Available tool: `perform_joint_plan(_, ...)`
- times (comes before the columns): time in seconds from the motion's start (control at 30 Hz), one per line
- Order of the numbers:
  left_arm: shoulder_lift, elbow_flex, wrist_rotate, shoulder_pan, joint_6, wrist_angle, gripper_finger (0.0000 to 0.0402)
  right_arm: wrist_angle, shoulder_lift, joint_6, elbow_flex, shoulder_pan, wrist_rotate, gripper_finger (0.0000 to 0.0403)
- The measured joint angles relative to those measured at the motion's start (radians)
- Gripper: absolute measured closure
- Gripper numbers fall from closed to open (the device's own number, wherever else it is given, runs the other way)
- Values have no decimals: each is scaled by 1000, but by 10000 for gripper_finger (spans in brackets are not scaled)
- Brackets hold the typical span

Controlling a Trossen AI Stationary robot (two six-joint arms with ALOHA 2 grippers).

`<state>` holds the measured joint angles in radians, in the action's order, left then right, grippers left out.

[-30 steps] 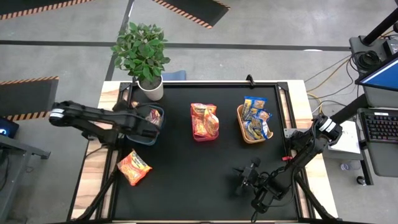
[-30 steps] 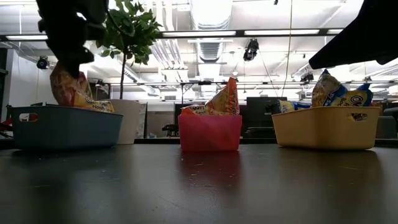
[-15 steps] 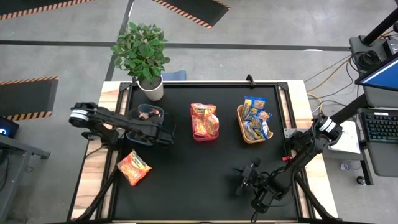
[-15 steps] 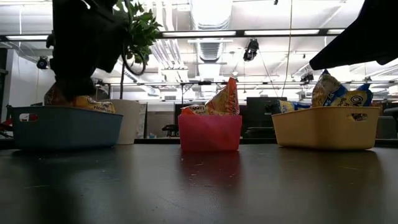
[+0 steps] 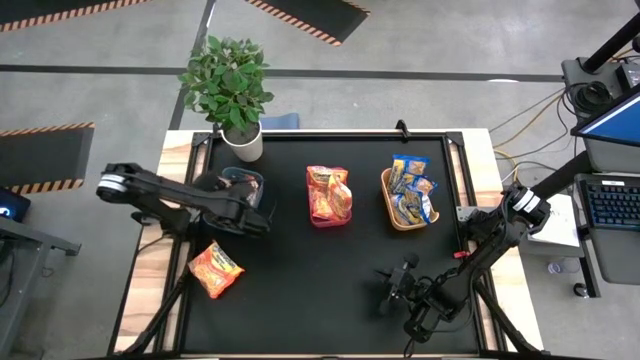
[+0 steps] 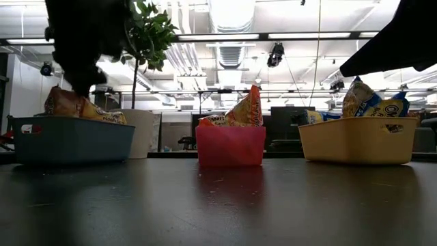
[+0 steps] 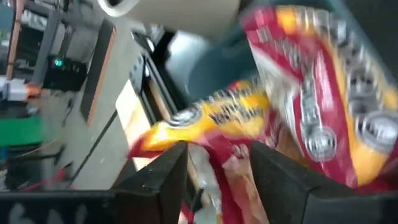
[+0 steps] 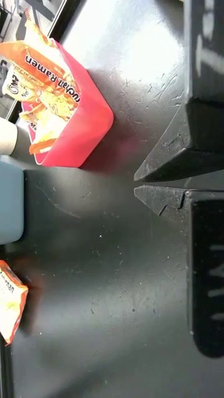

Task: Sort Maruchan noodles
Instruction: Put the red noodle pack into the blue bin, then put the orange noodle pack into the red bin

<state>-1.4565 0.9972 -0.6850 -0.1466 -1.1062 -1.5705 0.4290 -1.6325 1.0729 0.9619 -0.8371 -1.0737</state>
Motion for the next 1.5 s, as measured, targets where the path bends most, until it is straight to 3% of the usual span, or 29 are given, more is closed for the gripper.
perform_joint_plan(0.3, 223, -87, -266, -19, -313, 5, 249, 0, 0, -1, 0, 0, 0, 390)
perform_joint_plan(0.43, 288, -214, -271, -19, -416, 82, 264, 0, 0, -14, 0, 0, 0, 390)
perform_joint_plan(0.6, 307, -352, -212, -20, -391, 257, 286, 0, 0, -14, 0, 0, -1, 390)
perform_joint_plan(0.83, 262, -411, -182, -20, -400, 342, 305, -1, 0, 0, 0, 0, -1, 390)
perform_joint_plan(1.0, 234, -358, -162, -20, -366, 316, 308, -1, 0, 0, 0, 0, -3, 390)
perform_joint_plan(1.17, 225, -229, -138, -26, -249, 259, 309, -2, 0, 0, 0, 0, -3, 390)
perform_joint_plan(1.37, 217, -59, 20, -83, -113, 262, 309, -2, 0, 0, -1, 0, -3, 390)
perform_joint_plan(1.5, 184, 20, 84, -188, -103, 309, 309, -1, 0, 1, -1, 0, -25, 390)
